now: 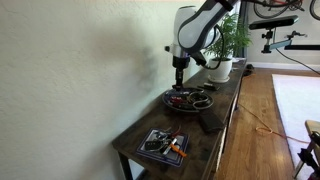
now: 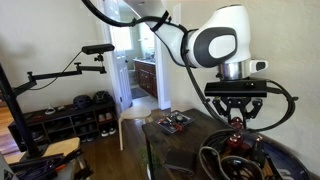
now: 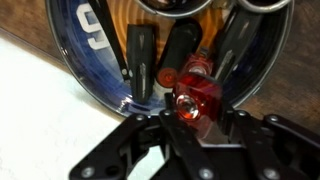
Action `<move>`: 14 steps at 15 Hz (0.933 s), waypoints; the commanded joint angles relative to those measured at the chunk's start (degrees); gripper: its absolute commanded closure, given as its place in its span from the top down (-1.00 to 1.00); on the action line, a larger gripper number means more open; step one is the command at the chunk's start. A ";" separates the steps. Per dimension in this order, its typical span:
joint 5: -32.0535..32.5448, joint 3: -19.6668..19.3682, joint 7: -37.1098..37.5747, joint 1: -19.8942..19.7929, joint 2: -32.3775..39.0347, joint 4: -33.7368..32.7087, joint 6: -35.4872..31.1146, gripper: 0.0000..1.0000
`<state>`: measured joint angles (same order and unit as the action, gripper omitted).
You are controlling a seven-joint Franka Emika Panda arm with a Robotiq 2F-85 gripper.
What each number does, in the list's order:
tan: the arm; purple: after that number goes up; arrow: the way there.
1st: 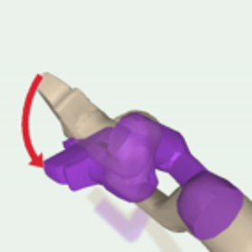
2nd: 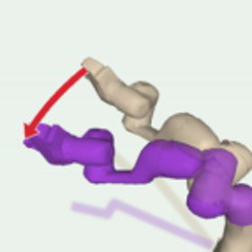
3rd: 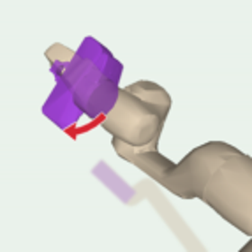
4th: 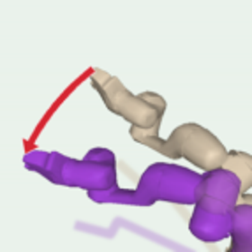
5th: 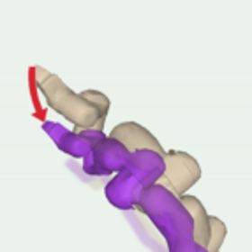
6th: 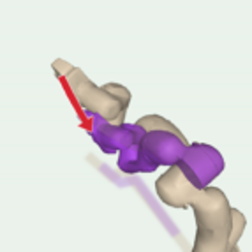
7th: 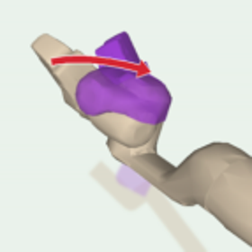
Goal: Put the brown object on the tray on the right
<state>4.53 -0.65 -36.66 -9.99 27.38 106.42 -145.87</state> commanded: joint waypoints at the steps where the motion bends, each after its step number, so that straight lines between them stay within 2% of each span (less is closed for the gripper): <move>1: 2.74 -1.82 5.16 0.74 -0.24 1.51 -1.66 -0.67; 12: 4.01 -1.89 9.07 0.30 3.88 0.47 -3.88 -0.67; 13: 4.16 -1.91 9.09 0.36 3.79 0.54 -4.08 0.33; 14: 4.29 -1.86 9.04 0.38 3.72 0.61 -4.25 0.35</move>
<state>6.62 -2.16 -30.05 -9.97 31.58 106.42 -148.37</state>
